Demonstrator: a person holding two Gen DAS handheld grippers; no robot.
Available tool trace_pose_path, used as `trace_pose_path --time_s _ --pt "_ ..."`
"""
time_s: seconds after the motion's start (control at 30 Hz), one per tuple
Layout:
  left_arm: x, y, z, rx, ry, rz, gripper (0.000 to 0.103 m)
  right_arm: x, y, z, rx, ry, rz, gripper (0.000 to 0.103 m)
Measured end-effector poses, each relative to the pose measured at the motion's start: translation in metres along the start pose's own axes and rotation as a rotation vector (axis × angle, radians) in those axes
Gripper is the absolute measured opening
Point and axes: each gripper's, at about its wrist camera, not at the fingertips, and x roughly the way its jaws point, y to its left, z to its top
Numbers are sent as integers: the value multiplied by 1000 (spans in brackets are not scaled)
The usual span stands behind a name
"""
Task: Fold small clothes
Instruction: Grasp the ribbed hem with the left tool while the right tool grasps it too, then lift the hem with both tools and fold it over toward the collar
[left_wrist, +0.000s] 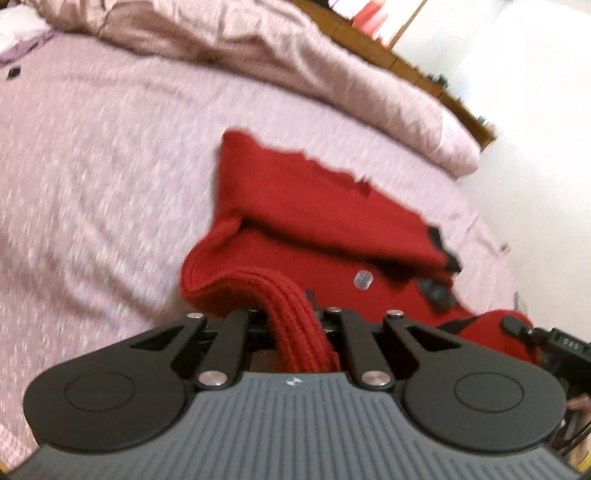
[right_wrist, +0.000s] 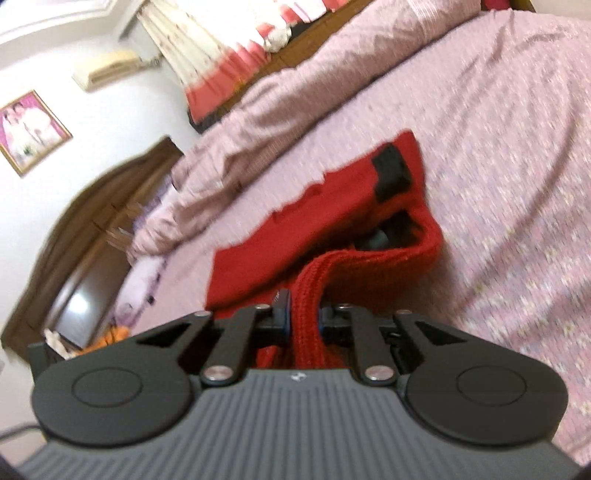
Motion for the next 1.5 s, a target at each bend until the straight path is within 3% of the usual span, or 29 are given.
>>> trace_pose_path --time_s 0.3,0.6,1.0,1.23,1.3,1.5 --pt "-8 -3 58 -54 -141 13 11 4 -3 45 95 -138 31 15" --pt "24 2 105 -89 -189 52 11 35 -14 85 159 -183 49 16" --pt "136 -4 175 -6 -116 138 11 106 -40 130 191 -183 -18 15" --pt "207 9 168 103 -23 268 11 156 -66 132 182 -97 -177 17" --pt "215 10 164 133 -21 280 12 168 -72 127 164 -70 -225 17" --pt "208 4 163 210 -10 293 16 172 -70 117 70 -74 -231 19"
